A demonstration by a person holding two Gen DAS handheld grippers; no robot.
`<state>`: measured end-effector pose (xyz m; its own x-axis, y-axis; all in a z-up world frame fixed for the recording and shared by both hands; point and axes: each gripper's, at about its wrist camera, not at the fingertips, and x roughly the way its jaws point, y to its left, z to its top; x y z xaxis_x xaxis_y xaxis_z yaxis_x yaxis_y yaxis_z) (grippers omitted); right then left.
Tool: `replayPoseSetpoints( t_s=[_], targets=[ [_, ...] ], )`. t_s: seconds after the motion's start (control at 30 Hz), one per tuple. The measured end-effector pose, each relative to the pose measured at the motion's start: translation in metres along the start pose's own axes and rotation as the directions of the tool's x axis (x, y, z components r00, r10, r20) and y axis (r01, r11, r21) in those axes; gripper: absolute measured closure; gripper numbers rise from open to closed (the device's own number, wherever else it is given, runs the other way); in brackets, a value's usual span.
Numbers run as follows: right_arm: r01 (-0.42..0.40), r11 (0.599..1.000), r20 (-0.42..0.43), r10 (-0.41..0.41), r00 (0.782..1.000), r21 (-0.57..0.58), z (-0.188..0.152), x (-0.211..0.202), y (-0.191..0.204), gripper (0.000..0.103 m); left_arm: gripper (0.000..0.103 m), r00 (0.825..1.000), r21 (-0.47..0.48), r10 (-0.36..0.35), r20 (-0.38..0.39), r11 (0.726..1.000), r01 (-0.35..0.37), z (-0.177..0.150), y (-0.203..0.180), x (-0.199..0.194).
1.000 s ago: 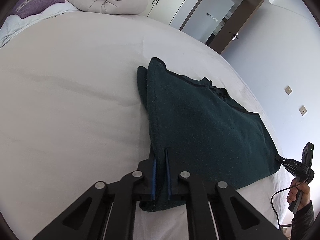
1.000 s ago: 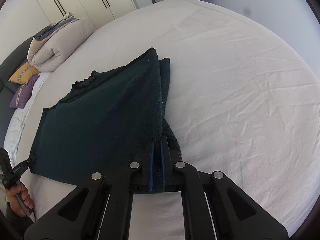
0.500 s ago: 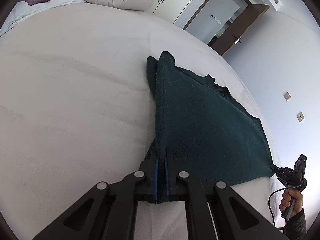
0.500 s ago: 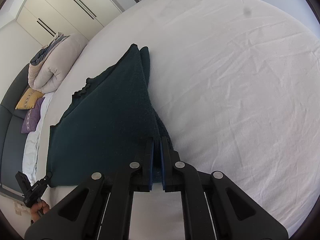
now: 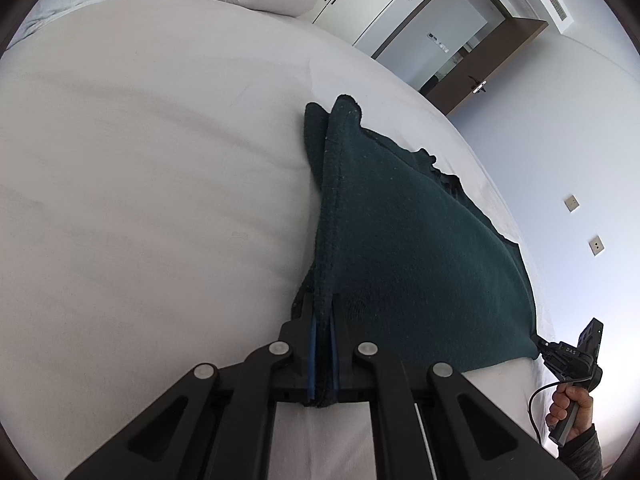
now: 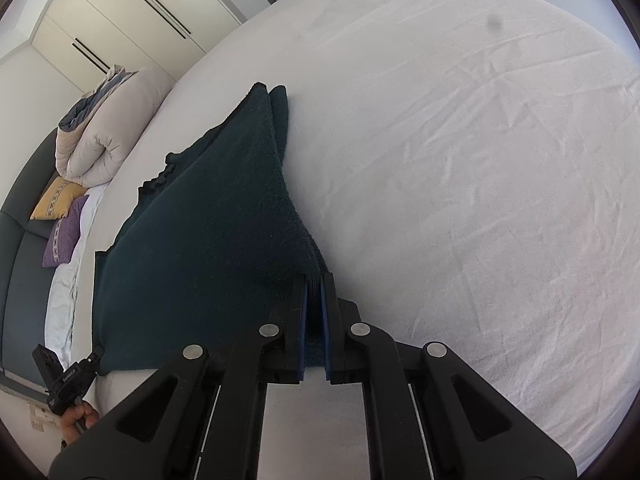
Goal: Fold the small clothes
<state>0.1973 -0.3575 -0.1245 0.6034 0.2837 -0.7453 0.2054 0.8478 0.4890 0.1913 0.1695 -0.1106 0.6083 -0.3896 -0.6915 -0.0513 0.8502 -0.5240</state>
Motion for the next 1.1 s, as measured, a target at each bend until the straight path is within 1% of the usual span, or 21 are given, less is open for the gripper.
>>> replayPoseSetpoints(
  t_s=[0.1, 0.27, 0.4, 0.5, 0.67, 0.8, 0.9, 0.93, 1.07, 1.1],
  targets=[
    [0.012, 1.0, 0.003, -0.012, 1.0, -0.024, 0.0, 0.002, 0.003, 0.098, 0.097, 1.0, 0.007, 0.004, 0.0, 1.0, -0.004, 0.001, 0.0, 0.0],
    [0.017, 1.0, 0.015, -0.016, 1.0, -0.027, -0.004, 0.0, 0.004, 0.098, 0.097, 1.0, 0.001, -0.001, -0.002, 1.0, 0.001, 0.003, 0.001, 0.0],
    [0.039, 0.999, 0.02, -0.038, 0.999, -0.034, -0.006, -0.003, 0.007, 0.098, 0.097, 0.999, -0.024, -0.028, -0.02, 0.999, 0.027, 0.007, 0.007, 0.001],
    [0.035, 0.999, 0.018, -0.034, 0.999, -0.027, -0.005, 0.0, 0.005, 0.098, 0.097, 1.0, -0.003, -0.013, -0.026, 1.0, 0.013, 0.008, 0.006, 0.0],
    [0.033, 0.999, 0.018, -0.033, 0.999, -0.031, -0.005, 0.0, 0.004, 0.098, 0.097, 0.999, -0.033, -0.026, -0.021, 0.999, 0.026, 0.003, 0.005, 0.002],
    [0.044, 0.998, 0.015, -0.043, 0.999, -0.036, -0.002, 0.003, 0.006, 0.098, 0.097, 1.0, -0.021, -0.019, -0.014, 1.0, 0.019, 0.001, 0.007, 0.002],
    [0.064, 0.997, 0.013, -0.063, 0.998, -0.051, 0.001, 0.005, 0.011, 0.098, 0.097, 0.999, -0.036, -0.031, -0.013, 0.999, 0.03, 0.001, 0.013, 0.002],
    [0.069, 0.996, 0.013, -0.068, 0.998, -0.056, 0.001, 0.006, 0.012, 0.098, 0.096, 0.999, -0.041, -0.034, -0.016, 0.999, 0.033, 0.0, 0.014, 0.002],
    [0.055, 0.997, 0.007, -0.055, 0.998, -0.054, 0.0, 0.004, 0.01, 0.097, 0.093, 0.994, -0.103, -0.112, -0.016, 0.989, 0.109, 0.004, 0.03, -0.003],
    [0.043, 0.998, 0.004, -0.043, 0.999, -0.041, 0.0, 0.002, 0.008, 0.096, 0.092, 0.993, -0.111, -0.113, -0.015, 0.988, 0.111, 0.004, 0.03, -0.007]
  ],
)
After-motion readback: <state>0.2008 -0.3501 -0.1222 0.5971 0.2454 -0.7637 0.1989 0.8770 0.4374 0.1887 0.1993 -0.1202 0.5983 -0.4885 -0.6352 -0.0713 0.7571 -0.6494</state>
